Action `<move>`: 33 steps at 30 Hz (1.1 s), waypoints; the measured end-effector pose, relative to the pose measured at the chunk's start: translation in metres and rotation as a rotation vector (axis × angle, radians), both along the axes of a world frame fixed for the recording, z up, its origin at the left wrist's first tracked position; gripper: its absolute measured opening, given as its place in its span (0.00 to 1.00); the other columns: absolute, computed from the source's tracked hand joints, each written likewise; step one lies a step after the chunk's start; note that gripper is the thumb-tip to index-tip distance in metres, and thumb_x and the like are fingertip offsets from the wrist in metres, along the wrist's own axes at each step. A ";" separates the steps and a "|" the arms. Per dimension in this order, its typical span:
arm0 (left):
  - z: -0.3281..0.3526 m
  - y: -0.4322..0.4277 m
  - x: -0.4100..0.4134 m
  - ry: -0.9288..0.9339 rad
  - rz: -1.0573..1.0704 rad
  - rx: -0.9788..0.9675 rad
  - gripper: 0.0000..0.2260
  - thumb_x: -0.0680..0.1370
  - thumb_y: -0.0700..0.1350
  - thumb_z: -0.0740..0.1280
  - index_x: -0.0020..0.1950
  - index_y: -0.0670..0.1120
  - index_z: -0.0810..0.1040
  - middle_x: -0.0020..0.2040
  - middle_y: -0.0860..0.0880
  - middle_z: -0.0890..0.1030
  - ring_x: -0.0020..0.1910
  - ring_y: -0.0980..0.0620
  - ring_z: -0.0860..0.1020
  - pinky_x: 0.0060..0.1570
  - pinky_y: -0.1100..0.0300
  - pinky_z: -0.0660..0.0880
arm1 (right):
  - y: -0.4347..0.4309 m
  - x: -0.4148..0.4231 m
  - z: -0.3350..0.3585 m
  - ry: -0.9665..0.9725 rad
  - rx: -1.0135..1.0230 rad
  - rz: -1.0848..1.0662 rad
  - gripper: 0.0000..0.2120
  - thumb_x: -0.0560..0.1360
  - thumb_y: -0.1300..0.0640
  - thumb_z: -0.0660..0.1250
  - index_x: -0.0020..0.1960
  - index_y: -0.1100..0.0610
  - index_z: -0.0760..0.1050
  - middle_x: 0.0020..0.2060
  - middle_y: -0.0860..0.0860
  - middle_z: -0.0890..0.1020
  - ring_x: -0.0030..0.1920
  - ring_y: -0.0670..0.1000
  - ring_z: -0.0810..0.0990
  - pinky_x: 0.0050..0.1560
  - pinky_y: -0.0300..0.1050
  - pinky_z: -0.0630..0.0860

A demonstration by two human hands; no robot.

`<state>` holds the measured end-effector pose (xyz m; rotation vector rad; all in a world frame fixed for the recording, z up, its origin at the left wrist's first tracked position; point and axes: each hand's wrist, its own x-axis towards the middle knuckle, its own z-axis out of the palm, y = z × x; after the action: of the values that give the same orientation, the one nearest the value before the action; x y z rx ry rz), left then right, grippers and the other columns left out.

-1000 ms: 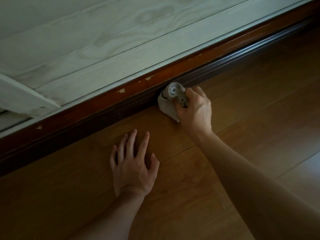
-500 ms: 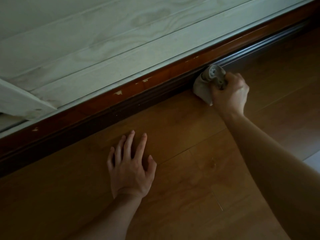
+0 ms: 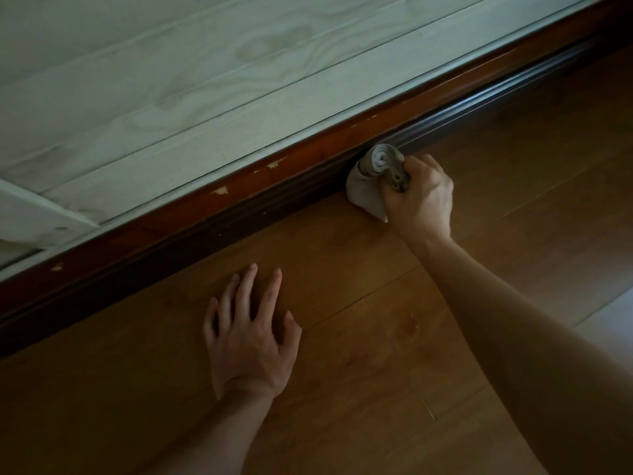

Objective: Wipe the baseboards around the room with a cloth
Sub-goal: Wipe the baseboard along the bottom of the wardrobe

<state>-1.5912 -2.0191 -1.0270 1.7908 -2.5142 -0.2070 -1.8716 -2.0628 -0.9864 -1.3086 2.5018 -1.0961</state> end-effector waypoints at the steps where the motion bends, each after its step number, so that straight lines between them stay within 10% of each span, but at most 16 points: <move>1: 0.000 0.000 0.000 -0.001 0.000 0.000 0.28 0.76 0.61 0.56 0.77 0.62 0.63 0.79 0.52 0.63 0.77 0.48 0.59 0.72 0.41 0.57 | 0.001 -0.003 0.000 -0.010 -0.018 -0.039 0.08 0.76 0.56 0.69 0.50 0.61 0.79 0.46 0.50 0.74 0.42 0.48 0.74 0.41 0.44 0.75; 29: -0.002 -0.001 0.001 0.008 -0.011 0.005 0.27 0.77 0.61 0.55 0.77 0.62 0.63 0.79 0.51 0.62 0.77 0.47 0.59 0.72 0.40 0.57 | 0.001 0.005 0.004 -0.021 0.005 -0.045 0.08 0.76 0.58 0.68 0.52 0.61 0.79 0.49 0.50 0.74 0.44 0.46 0.73 0.40 0.32 0.69; 33: 0.002 -0.001 -0.002 -0.010 -0.005 0.038 0.27 0.77 0.61 0.54 0.78 0.62 0.62 0.80 0.52 0.62 0.77 0.47 0.59 0.73 0.41 0.57 | -0.001 0.034 0.003 -0.064 -0.005 0.034 0.08 0.74 0.55 0.69 0.47 0.61 0.79 0.46 0.52 0.76 0.41 0.51 0.75 0.39 0.48 0.76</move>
<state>-1.5934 -2.0206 -1.0246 1.8041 -2.5383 -0.2480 -1.8377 -2.0633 -0.9832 -1.2914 2.4231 -1.1198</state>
